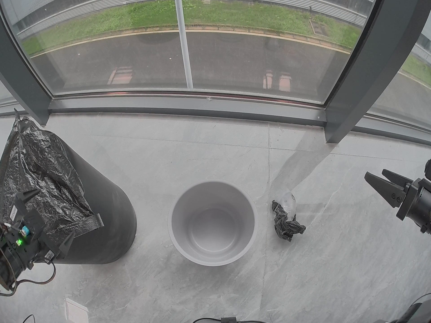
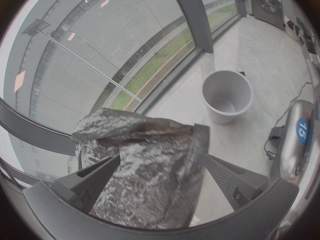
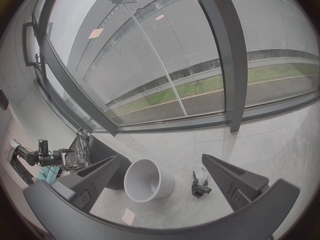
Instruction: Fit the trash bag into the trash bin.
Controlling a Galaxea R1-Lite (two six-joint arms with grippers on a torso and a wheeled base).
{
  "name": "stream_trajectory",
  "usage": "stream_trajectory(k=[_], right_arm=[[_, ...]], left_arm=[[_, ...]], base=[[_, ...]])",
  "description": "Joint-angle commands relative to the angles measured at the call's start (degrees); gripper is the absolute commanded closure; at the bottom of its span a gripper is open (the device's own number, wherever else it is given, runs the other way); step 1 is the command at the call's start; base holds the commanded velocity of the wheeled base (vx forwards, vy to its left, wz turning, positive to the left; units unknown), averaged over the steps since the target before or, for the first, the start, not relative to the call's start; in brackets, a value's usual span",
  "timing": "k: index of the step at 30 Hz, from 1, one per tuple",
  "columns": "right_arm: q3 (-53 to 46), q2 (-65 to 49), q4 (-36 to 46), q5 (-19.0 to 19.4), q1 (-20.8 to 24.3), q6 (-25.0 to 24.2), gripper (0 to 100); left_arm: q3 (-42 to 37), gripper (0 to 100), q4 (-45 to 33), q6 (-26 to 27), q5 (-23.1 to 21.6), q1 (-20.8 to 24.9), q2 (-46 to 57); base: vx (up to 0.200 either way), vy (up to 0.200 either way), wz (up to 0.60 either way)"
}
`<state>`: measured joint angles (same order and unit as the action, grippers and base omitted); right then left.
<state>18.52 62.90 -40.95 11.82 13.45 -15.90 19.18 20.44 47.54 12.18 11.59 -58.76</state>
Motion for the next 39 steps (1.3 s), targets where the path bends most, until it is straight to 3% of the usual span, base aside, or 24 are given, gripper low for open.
stream_trajectory(k=[1, 4, 12, 25, 39], right_arm=[[0.12, 0.73, -0.18, 0.04, -0.70, -0.01, 0], [0.38, 0.82, -0.18, 0.13, -1.67, -0.10, 0], [0.55, 0.91, -0.10, 0.13, -2.11, -0.10, 0], [0.55, 1.43, -0.10, 0.13, -2.20, -0.01, 0], [0.47, 1.96, -0.10, 0.13, -2.37, -0.01, 0]], left_arm=[[-1.69, 0, 11.20, 0.44, 2.24, 0.80, -10.94], [-3.27, 0, 15.94, 0.53, 3.99, 2.65, -12.26], [-4.06, 0, 16.47, 0.53, 8.04, 8.80, -11.64], [-3.44, 0, 16.82, 1.24, 10.50, 10.99, -7.77], [-7.57, 0, 16.73, 1.85, 10.06, 12.75, -6.54]], base=[[0.000, 0.000, 0.00], [0.000, 0.000, 0.00], [0.000, 0.000, 0.00], [0.000, 0.000, 0.00], [0.000, 0.000, 0.00]])
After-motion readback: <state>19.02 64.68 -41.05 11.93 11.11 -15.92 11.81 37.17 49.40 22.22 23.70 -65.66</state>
